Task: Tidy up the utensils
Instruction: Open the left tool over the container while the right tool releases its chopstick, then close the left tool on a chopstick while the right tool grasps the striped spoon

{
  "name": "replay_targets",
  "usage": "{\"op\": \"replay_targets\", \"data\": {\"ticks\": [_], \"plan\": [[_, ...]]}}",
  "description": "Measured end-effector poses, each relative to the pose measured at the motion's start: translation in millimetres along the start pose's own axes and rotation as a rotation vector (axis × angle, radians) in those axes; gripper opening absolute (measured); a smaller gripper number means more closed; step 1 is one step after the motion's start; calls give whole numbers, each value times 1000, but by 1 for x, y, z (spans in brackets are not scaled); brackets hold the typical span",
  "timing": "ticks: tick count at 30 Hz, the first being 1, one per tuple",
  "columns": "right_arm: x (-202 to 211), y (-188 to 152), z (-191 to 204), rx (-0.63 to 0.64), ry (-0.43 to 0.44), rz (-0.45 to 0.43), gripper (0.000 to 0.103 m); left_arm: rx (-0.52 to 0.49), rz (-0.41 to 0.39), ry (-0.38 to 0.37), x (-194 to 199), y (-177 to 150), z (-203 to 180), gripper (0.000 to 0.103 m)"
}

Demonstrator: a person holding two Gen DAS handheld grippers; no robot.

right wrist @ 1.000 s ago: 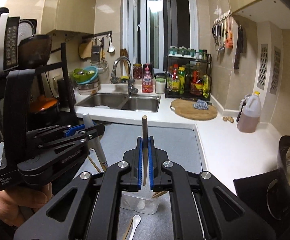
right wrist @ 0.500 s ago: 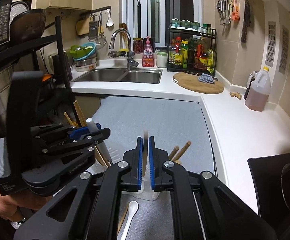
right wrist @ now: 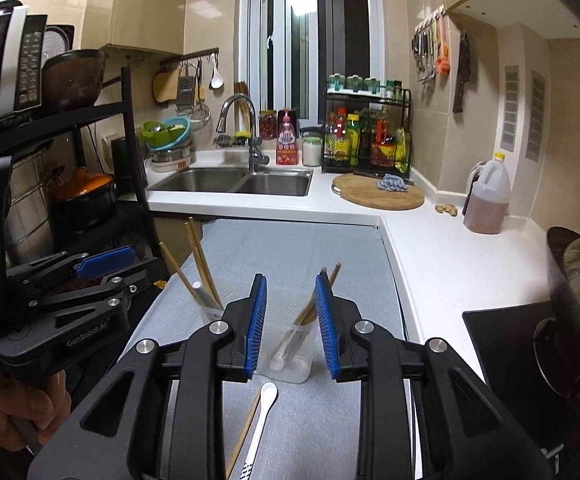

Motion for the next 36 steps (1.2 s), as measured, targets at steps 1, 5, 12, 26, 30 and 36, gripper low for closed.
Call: {"op": "replay_targets", "data": {"ticks": [1, 5, 12, 26, 30, 36], "plan": [[11, -5, -2, -5, -3, -16, 26, 8, -1, 2, 4, -4, 1, 39], [38, -30, -10, -26, -24, -54, 26, 30, -9, 20, 26, -30, 2, 39], [59, -86, -28, -93, -85, -41, 27, 48, 3, 47, 45, -72, 5, 42], [36, -206, -11, -100, -49, 114, 10, 135, 69, 62, 33, -201, 0, 25], [16, -231, 5, -100, -14, 180, 9, 134, 92, 70, 23, -218, 3, 24], [-18, -253, 36, -95, 38, 264, 11, 160, 88, 101, 23, -219, 17, 24]]}}
Point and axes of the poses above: each gripper's, at about its wrist camera, not at the fingertips, and x roughly against the way its jaws point, z to its left, y to its top, the point moved 10 cm from there along -x, roughly the way its jaws point, and after that the axes turned 5 degrees about -y, right-handed, at the moved point
